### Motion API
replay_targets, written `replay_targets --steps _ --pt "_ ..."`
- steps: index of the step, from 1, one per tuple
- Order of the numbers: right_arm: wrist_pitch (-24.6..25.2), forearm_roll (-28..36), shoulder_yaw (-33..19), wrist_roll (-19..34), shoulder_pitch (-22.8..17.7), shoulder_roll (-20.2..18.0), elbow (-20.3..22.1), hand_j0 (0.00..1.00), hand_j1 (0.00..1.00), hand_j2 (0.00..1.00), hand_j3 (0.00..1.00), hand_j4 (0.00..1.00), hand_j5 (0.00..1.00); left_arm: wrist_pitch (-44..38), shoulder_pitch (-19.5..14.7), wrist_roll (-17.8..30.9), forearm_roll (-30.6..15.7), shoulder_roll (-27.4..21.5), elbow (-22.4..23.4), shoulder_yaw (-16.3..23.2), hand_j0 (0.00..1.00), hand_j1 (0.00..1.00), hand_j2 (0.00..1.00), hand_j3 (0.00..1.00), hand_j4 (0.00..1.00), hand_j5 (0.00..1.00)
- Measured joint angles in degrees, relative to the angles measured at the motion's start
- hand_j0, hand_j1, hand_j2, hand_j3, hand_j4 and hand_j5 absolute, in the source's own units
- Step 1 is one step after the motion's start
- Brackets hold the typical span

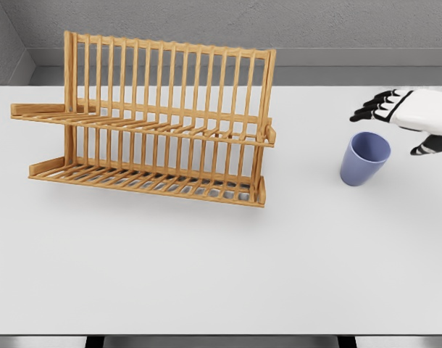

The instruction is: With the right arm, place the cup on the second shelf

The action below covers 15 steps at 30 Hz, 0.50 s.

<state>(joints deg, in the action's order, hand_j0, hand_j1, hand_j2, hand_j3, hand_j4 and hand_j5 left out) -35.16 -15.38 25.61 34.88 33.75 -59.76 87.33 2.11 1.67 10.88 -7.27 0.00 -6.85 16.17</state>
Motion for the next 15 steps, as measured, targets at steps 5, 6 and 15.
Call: replay_targets --steps 5,6,15 --pt "0.0 -0.37 0.82 0.12 0.09 1.9 -2.22 1.0 1.0 1.0 1.0 1.0 1.0 0.0 0.0 0.0 0.0 0.0 0.0 0.0 1.0 1.0 1.0 1.0 1.0 1.0" --pt "0.01 -0.4 1.37 0.12 0.61 2.26 -2.42 1.0 1.0 1.0 1.0 1.0 1.0 0.0 0.0 0.0 0.0 0.0 0.0 0.0 1.0 1.0 1.0 1.0 1.0 1.0" --pt "0.01 -0.62 6.25 0.14 2.64 4.16 -5.71 1.0 1.0 1.0 1.0 1.0 1.0 0.0 0.0 0.0 0.01 0.0 0.0 -0.01 1.0 1.0 1.0 1.0 1.0 1.0"
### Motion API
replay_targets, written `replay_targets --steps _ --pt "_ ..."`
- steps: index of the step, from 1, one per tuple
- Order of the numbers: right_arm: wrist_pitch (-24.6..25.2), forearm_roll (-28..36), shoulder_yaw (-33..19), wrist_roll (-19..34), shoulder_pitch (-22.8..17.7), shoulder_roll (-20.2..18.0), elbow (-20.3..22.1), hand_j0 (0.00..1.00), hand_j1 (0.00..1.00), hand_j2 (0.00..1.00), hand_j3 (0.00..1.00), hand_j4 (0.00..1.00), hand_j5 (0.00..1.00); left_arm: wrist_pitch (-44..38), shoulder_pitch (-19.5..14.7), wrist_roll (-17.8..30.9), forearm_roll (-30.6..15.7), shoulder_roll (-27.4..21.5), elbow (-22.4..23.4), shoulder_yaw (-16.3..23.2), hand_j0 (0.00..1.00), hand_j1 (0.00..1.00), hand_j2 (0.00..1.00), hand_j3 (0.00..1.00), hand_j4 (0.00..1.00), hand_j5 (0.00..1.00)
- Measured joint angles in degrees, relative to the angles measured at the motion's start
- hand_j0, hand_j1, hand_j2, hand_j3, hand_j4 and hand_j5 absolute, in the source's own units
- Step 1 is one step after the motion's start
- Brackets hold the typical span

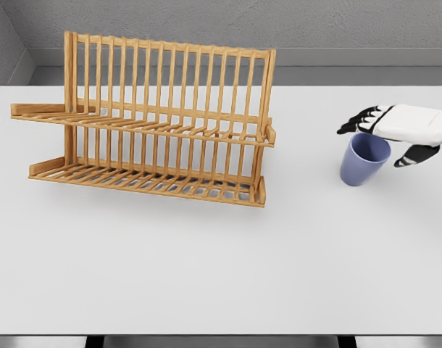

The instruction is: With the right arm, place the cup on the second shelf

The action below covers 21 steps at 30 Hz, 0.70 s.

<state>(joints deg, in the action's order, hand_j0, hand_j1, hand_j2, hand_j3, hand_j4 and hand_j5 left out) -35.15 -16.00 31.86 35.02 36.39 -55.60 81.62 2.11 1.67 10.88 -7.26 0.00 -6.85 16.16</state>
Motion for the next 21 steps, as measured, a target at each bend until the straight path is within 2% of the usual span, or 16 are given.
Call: replay_targets --steps 4,7,16,17,19,21 --pt "0.0 -0.08 1.24 0.0 0.53 1.02 -2.76 1.0 1.0 1.0 1.0 1.0 1.0 0.0 0.0 0.0 0.0 0.0 0.0 0.01 1.0 1.0 1.0 1.0 1.0 1.0" --pt "0.03 -0.06 2.82 -0.01 3.34 2.18 -5.06 1.0 1.0 1.0 1.0 1.0 1.0 0.0 0.0 0.0 0.0 0.0 0.0 0.01 1.0 1.0 1.0 1.0 1.0 1.0" --pt "-0.01 -0.13 4.6 0.0 3.43 3.32 -7.65 1.0 1.0 1.0 1.0 1.0 1.0 0.0 0.0 0.0 -0.01 0.0 0.0 0.01 1.0 1.0 1.0 1.0 1.0 1.0" --pt "0.0 -0.13 4.64 0.0 3.52 3.36 -7.69 0.97 0.97 0.97 0.97 0.97 0.97 0.0 0.0 0.0 -0.01 0.0 0.0 0.01 1.0 1.0 1.0 1.0 1.0 1.0" --pt "0.0 -0.13 4.69 0.0 3.52 3.41 -7.72 0.82 0.82 0.82 0.82 0.82 0.82 0.0 0.0 0.0 -0.01 0.0 0.0 0.01 1.0 1.0 1.0 1.0 1.0 1.0" --pt "0.0 -0.13 4.78 0.0 3.52 3.43 -7.7 0.73 0.73 0.73 0.73 0.73 0.73 0.0 0.0 0.0 0.0 0.0 0.0 0.01 1.0 1.0 1.0 1.0 1.0 1.0"
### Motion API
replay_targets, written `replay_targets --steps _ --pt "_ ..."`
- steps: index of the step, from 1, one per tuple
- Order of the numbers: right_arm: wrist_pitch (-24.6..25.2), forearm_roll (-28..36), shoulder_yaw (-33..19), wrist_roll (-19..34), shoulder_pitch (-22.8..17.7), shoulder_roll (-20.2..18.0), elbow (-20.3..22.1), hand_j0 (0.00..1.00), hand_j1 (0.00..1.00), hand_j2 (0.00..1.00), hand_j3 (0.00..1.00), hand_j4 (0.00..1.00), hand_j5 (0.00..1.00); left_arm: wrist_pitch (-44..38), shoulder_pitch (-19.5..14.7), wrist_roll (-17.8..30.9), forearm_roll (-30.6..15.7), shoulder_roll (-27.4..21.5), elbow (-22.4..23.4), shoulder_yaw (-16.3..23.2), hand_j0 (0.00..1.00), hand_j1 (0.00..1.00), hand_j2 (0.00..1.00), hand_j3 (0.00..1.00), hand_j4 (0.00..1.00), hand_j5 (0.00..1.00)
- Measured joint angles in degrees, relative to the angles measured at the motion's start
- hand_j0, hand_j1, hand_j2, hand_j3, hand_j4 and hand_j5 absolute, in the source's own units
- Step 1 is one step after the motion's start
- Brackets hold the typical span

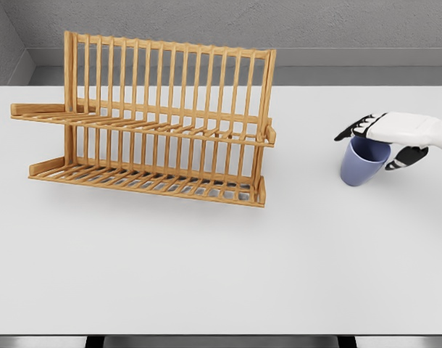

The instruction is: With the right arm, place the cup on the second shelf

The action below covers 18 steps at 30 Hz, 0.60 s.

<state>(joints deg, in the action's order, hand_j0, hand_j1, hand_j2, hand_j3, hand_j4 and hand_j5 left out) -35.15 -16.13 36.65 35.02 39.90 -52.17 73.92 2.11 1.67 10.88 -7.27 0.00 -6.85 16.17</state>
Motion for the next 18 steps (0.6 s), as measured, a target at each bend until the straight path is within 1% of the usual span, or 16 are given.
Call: replay_targets --steps 3,6,14,18 --pt "0.0 -0.01 0.12 0.0 0.0 0.01 0.12 0.66 0.66 0.66 0.66 0.66 0.66 0.0 0.0 0.0 0.0 0.0 0.0 0.0 1.0 1.0 1.0 1.0 1.0 1.0" --pt "0.0 -0.05 0.16 -0.01 0.0 0.01 0.28 0.6 0.6 0.6 0.6 0.6 0.6 0.0 0.0 0.0 0.0 0.0 0.0 -0.01 1.0 1.0 1.0 1.0 1.0 1.0" --pt "-0.02 0.01 0.16 -0.02 1.49 0.02 0.48 0.6 0.6 0.6 0.6 0.6 0.6 0.0 0.0 0.0 0.0 0.0 0.0 0.0 1.0 1.0 1.0 1.0 1.0 1.0" --pt "-0.01 0.09 -0.18 -0.02 3.08 0.02 0.59 0.61 0.61 0.61 0.61 0.61 0.61 0.0 0.0 0.0 0.0 0.0 0.0 0.0 1.0 1.0 1.0 1.0 1.0 1.0"
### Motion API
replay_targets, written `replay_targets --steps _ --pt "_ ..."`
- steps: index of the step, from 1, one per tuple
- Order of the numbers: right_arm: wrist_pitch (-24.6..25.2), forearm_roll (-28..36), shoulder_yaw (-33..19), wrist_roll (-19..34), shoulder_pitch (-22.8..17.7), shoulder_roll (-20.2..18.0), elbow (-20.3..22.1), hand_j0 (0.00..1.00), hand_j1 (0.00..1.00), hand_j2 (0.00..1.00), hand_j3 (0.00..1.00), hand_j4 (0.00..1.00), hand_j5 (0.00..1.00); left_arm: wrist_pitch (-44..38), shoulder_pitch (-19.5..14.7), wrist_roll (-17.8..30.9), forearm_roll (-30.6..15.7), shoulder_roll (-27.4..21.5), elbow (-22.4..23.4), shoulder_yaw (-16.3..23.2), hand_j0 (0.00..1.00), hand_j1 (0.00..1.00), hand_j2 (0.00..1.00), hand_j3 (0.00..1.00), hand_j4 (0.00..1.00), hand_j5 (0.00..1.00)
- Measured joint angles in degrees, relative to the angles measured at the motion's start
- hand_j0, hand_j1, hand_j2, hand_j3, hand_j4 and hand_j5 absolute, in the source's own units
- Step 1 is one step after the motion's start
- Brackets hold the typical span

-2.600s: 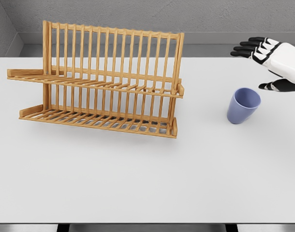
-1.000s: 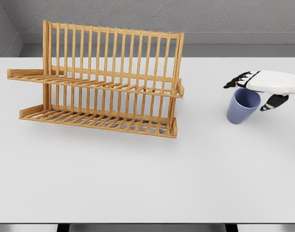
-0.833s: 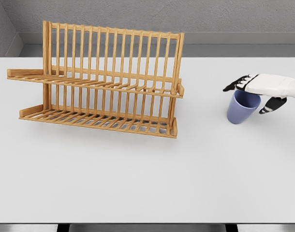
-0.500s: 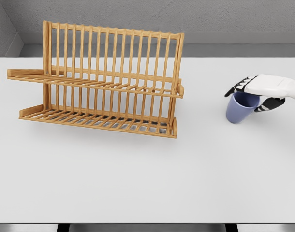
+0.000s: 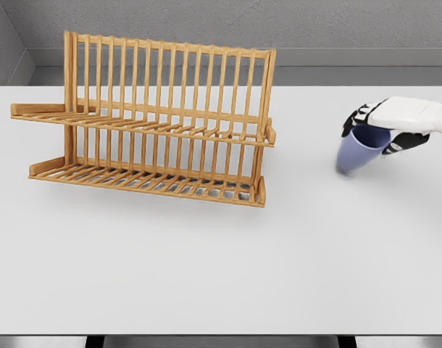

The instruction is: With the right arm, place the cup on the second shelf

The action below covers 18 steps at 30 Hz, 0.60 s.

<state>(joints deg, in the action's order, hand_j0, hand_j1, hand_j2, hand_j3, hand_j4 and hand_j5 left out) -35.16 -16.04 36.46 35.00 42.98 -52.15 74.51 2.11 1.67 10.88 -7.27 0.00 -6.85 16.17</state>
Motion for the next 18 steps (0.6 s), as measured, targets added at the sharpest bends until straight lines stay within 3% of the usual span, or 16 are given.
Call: replay_targets --steps 18 --pt "-0.01 -0.01 -1.82 0.02 5.8 0.49 0.16 0.61 0.61 0.61 0.61 0.61 0.61 0.0 0.0 0.0 0.0 0.0 0.0 0.0 1.0 1.0 1.0 1.0 1.0 1.0"
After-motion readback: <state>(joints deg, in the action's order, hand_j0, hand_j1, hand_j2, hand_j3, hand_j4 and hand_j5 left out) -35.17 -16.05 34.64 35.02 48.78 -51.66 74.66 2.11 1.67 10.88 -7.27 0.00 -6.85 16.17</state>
